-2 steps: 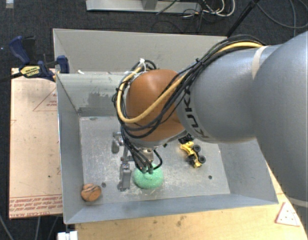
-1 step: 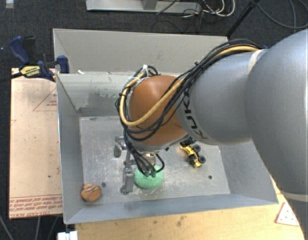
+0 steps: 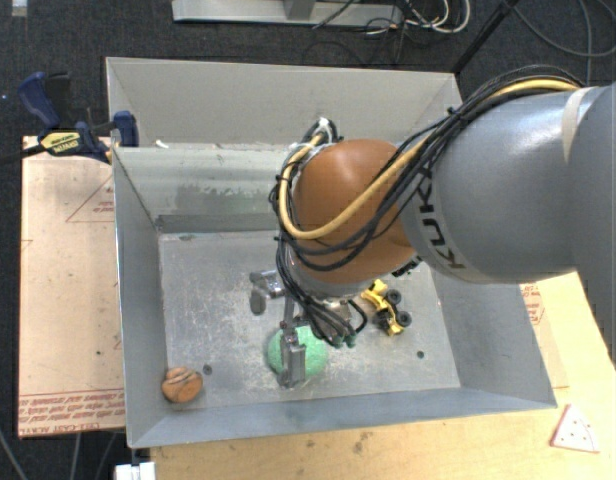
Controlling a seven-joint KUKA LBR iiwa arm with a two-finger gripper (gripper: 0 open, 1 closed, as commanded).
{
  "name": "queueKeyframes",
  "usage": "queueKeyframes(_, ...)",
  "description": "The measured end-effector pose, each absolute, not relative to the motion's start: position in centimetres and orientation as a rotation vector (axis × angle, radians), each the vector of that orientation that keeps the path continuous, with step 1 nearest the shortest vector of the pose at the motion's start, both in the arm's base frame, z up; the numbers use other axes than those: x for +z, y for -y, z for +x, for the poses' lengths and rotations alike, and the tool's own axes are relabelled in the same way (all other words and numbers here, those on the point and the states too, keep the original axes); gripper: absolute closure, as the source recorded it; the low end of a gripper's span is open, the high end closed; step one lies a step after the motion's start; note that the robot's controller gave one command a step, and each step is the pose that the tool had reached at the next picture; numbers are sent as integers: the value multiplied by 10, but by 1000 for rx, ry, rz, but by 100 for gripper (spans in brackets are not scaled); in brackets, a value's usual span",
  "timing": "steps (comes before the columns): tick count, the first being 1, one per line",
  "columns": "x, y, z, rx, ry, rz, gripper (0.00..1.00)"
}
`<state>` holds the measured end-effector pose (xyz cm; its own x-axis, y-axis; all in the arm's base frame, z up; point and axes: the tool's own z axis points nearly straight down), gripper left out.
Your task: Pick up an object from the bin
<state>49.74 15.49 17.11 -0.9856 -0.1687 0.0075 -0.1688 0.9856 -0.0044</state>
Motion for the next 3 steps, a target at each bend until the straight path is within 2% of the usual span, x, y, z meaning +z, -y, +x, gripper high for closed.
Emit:
queueKeyframes(1, 188, -150, 522, -5, 3134, 301, 0)
queueKeyframes(2, 166, -127, 524, -1, 3143, 38, 0)
queueKeyframes(3, 140, -113, 528, -1, 3118, 394, 0)
